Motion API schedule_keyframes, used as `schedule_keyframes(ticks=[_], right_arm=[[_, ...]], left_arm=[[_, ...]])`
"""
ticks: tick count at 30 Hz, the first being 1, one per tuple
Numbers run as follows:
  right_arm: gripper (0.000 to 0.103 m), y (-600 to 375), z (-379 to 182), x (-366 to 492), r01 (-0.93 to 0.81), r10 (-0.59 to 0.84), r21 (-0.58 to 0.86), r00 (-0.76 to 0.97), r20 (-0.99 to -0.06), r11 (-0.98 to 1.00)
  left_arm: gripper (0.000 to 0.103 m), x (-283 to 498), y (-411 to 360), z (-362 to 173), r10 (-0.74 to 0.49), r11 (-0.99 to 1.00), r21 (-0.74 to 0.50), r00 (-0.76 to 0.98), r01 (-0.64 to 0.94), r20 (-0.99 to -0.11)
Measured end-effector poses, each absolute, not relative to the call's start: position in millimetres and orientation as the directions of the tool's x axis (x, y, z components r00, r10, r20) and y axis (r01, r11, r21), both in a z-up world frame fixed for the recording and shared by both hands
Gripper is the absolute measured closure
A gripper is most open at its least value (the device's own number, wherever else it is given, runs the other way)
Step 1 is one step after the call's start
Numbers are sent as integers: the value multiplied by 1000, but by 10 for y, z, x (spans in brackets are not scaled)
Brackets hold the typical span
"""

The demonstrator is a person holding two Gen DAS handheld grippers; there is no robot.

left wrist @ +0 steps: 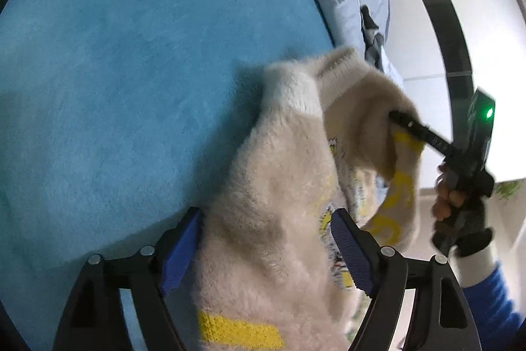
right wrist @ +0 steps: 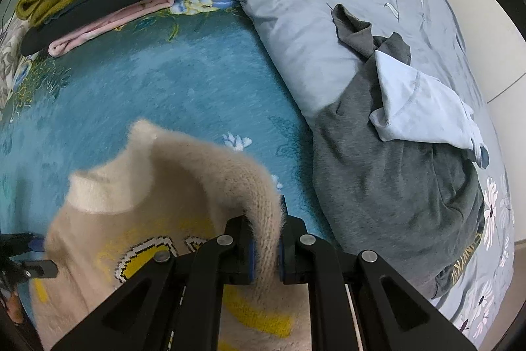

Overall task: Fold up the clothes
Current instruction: 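Hold the sweater with both grippers and carry it over the open duvet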

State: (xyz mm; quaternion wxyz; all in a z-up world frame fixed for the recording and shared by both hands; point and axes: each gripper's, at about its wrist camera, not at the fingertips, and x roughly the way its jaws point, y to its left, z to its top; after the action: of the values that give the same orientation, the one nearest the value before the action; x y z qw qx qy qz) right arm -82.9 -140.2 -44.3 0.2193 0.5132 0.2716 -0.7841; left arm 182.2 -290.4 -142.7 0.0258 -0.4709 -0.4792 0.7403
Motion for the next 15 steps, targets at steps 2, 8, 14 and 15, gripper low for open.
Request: schedule_keyframes(ticks=[2,8,14,15], right_arm=[[93,-1408,-440,-810,624,-65,-201,-377,-924,-755],[93,-1387,-395,-711,625,-85,-188,-380,-921,-758],[94,-1349,-138,-442,661,-157,-158,-391,-907,-734],[93,-1347,-43,-371,674,-181,-148,-391,-902,-723]], left_arm=[[32,1757,-2810,-1370,447,-608,-680,-531,409,-719],[75,1826,-2732,-1282,317,-664,-565,-501,490,-805],[85,2113,-2618,-910,239,-607,-606,-609,514,-756],[85,2196,-2613,-802,223,-609,-608,-626,510,-748]])
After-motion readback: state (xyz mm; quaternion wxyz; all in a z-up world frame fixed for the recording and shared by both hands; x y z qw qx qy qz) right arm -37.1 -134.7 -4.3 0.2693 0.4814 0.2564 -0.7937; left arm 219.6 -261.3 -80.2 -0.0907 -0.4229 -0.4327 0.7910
